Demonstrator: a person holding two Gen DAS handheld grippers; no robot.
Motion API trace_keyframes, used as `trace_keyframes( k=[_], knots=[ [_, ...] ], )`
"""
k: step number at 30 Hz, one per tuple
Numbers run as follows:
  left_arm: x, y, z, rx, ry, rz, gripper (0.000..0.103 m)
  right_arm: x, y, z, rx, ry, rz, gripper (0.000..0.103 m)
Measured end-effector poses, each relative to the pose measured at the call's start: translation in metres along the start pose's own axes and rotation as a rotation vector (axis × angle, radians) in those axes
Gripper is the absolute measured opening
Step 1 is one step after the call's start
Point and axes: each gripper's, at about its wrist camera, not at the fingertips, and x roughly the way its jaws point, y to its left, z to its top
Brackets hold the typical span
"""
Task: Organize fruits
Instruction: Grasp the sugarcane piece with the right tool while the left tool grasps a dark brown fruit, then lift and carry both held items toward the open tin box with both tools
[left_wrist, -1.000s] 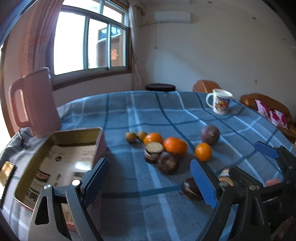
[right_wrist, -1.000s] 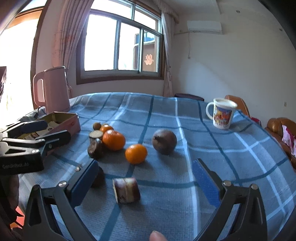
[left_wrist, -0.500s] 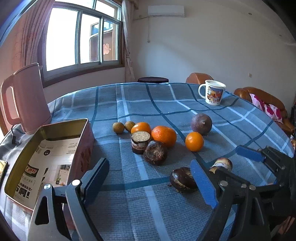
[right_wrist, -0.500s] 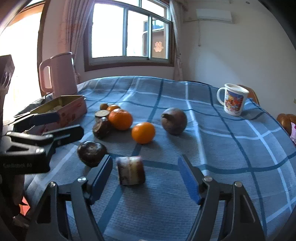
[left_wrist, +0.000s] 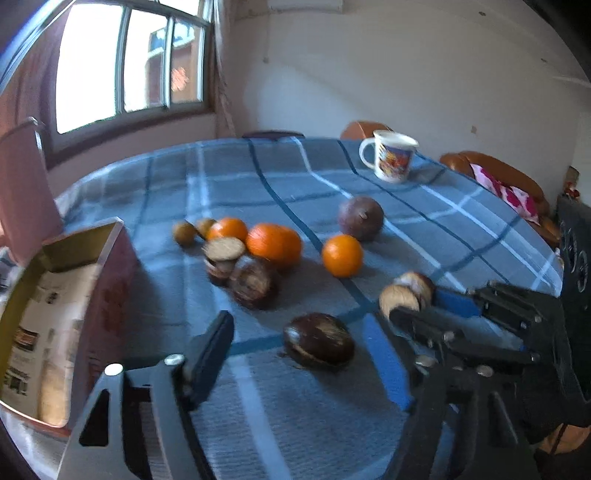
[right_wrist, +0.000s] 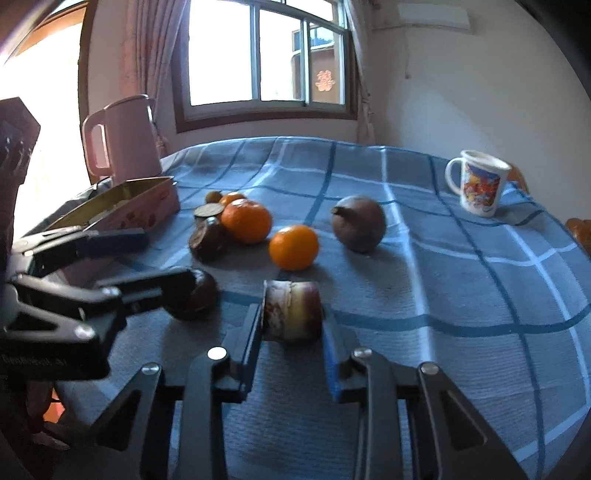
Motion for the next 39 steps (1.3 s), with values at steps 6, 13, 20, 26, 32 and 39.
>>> trace_keyframes(
  k=[6, 13, 20, 26, 32, 39],
  knots=[
    [0.014, -0.006, -0.002, 0.003, 0.067, -0.016, 0.053, -0.004, -0.007, 0.002, 0.016, -0.016, -0.029, 0.033],
    [0.017, -0.006, -0.003, 0.002, 0.083, -0.034, 0.045, -0.002, -0.003, 0.000, 0.001, -0.014, -0.024, 0.033],
    [0.008, -0.003, -0.004, 0.001, 0.034, -0.031, 0.045, -0.004, -0.001, -0.002, -0.004, -0.041, -0.013, 0.033],
    [-0.001, 0.001, -0.002, 0.002, -0.009, -0.014, 0.045, -0.008, 0.001, 0.000, -0.005, -0.056, -0.010, 0.033],
    [-0.010, 0.002, 0.002, 0.010, -0.055, 0.011, 0.045, -0.014, 0.009, 0.003, -0.029, -0.085, -0.001, 0.033],
    [-0.021, 0.001, 0.004, 0.017, -0.105, 0.033, 0.045, -0.021, 0.013, 0.008, -0.037, -0.125, -0.001, 0.033]
  ],
)
